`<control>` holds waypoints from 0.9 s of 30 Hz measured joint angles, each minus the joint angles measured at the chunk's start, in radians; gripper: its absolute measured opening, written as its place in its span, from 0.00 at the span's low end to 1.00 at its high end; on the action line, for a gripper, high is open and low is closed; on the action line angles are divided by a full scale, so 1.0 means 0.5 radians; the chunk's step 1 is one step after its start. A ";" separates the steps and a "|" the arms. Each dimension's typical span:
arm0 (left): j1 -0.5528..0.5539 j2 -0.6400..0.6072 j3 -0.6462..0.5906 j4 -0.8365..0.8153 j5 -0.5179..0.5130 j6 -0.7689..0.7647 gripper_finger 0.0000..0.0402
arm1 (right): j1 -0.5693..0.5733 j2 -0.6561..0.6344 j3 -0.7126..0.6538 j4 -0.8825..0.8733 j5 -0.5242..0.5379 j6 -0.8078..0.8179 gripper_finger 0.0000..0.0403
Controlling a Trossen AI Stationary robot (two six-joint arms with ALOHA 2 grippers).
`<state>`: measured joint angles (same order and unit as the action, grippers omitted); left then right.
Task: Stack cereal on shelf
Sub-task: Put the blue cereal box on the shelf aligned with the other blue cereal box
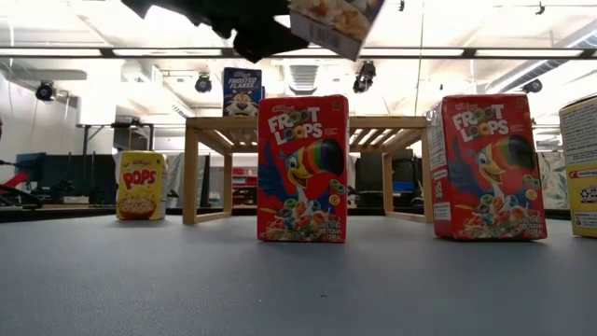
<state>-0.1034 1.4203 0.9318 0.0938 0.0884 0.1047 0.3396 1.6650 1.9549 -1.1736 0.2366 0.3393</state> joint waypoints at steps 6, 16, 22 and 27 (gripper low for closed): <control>-0.055 0.097 0.230 -0.348 0.000 -0.003 0.89 | -0.004 0.002 -0.007 0.014 0.067 0.001 0.38; -0.053 -0.050 0.267 -0.560 0.001 -0.164 0.89 | -0.013 0.003 -0.092 0.010 0.121 0.072 0.38; -0.053 -0.030 0.266 -0.433 -0.048 -0.260 0.89 | -0.030 0.003 -0.101 0.089 0.163 0.120 0.38; -0.051 0.040 0.265 -0.375 -0.094 -0.283 0.89 | -0.034 0.003 -0.101 0.156 0.160 0.105 0.38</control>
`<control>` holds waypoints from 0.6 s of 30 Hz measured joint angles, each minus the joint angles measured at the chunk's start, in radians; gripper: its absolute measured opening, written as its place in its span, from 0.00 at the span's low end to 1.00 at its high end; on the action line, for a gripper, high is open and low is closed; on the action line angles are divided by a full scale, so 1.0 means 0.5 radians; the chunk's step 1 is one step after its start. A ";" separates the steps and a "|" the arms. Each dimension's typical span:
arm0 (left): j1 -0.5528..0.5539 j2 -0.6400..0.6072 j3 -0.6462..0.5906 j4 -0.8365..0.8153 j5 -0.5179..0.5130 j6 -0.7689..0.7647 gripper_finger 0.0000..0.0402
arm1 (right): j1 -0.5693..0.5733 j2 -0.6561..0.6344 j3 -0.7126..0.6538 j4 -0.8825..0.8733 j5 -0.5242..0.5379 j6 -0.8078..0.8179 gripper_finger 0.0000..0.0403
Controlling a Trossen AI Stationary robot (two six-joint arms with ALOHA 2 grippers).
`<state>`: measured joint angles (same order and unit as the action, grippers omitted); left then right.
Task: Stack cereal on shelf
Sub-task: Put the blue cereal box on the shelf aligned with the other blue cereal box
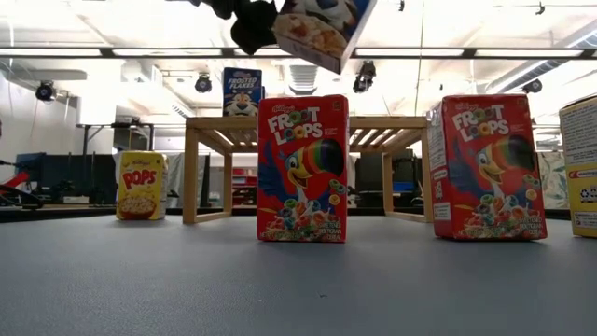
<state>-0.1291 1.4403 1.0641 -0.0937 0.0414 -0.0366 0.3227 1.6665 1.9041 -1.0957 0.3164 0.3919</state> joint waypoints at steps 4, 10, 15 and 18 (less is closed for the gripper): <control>0.000 0.039 0.000 0.024 0.001 -0.014 0.89 | -0.006 0.000 0.000 0.013 -0.001 -0.030 0.38; 0.000 0.049 0.000 0.067 0.001 -0.007 0.86 | -0.006 0.000 0.000 0.028 -0.001 -0.062 0.38; 0.000 0.046 0.000 0.064 0.003 0.035 0.77 | -0.006 0.000 0.000 0.070 -0.001 -0.078 0.38; 0.000 0.043 0.000 0.054 0.002 0.055 0.71 | -0.006 0.000 0.001 0.078 -0.001 -0.100 0.38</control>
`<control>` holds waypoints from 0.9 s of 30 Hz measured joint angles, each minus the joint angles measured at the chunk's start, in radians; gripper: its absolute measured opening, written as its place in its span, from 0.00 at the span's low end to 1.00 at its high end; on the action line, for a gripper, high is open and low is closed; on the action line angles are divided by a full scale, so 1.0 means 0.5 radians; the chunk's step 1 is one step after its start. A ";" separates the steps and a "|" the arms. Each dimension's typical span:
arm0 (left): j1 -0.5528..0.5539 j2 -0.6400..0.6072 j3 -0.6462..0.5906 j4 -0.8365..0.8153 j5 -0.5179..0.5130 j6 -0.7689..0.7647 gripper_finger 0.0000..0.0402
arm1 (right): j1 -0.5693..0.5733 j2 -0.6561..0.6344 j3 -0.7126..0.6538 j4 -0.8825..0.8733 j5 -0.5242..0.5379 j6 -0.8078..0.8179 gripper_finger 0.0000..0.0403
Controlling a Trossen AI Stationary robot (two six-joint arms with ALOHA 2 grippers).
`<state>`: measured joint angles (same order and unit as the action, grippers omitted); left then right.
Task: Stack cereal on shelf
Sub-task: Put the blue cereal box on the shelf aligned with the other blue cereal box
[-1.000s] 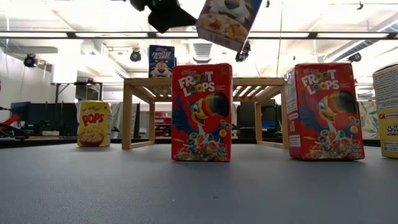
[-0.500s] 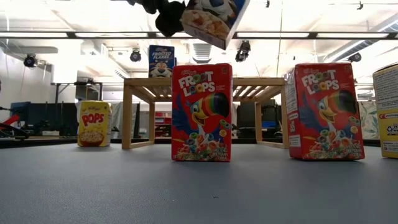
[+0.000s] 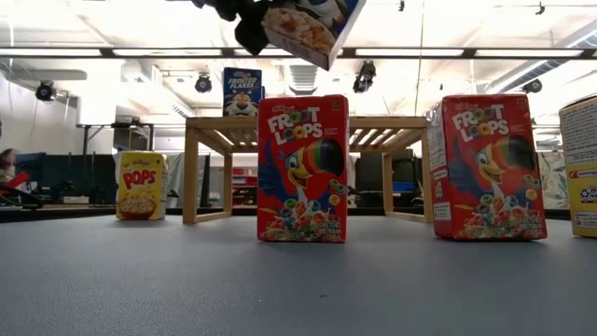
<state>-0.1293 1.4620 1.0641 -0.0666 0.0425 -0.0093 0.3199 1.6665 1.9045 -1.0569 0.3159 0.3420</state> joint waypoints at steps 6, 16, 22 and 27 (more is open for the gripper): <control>-0.002 0.000 0.000 -0.004 0.007 0.000 0.61 | 0.000 0.000 0.000 -0.001 0.005 -0.003 0.39; -0.003 -0.004 -0.025 -0.006 0.007 -0.005 0.50 | -0.002 0.001 -0.003 -0.002 0.005 -0.026 0.39; -0.003 -0.005 -0.055 0.044 0.007 -0.005 0.47 | -0.002 0.001 -0.005 -0.003 0.007 -0.056 0.39; -0.002 -0.005 -0.075 0.062 0.002 -0.006 0.47 | 0.000 0.002 -0.005 -0.004 0.041 -0.091 0.42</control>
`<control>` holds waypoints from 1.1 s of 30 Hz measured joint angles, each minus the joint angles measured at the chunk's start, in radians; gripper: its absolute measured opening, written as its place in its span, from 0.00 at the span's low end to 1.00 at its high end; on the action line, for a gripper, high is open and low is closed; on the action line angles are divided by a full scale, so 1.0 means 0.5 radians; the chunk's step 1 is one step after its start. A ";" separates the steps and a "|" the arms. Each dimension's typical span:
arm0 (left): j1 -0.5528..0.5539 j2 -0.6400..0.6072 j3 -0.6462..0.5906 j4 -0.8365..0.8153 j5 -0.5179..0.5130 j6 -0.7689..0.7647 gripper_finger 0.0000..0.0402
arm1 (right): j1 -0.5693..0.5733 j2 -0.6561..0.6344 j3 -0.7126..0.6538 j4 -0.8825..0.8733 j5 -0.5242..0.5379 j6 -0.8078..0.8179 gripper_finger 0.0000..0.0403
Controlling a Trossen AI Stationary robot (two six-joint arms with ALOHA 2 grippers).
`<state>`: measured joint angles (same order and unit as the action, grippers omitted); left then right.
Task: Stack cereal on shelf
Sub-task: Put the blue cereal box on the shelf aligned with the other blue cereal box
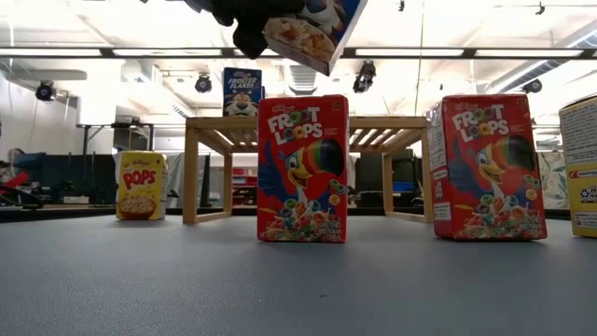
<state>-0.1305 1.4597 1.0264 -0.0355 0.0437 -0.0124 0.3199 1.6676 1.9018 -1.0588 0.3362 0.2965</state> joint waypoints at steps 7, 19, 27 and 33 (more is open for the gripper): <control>0.004 -0.001 -0.064 -0.037 -0.005 0.001 0.47 | 0.002 -0.002 0.000 0.008 0.010 -0.038 0.58; 0.118 -0.359 -0.320 0.066 -0.018 0.217 0.47 | 0.031 -0.051 0.153 -0.022 0.101 -0.288 0.74; 0.285 -1.027 -0.966 0.608 0.099 0.124 0.47 | 0.078 -0.186 0.150 0.080 0.327 -0.533 0.70; 0.360 -1.389 -1.269 0.937 0.095 0.077 0.47 | 0.082 -0.213 0.063 0.367 0.306 -0.803 0.68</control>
<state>0.0493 0.7653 0.3919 0.4328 0.0910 0.0259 0.3607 1.5613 1.9335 -0.8752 0.4890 -0.1050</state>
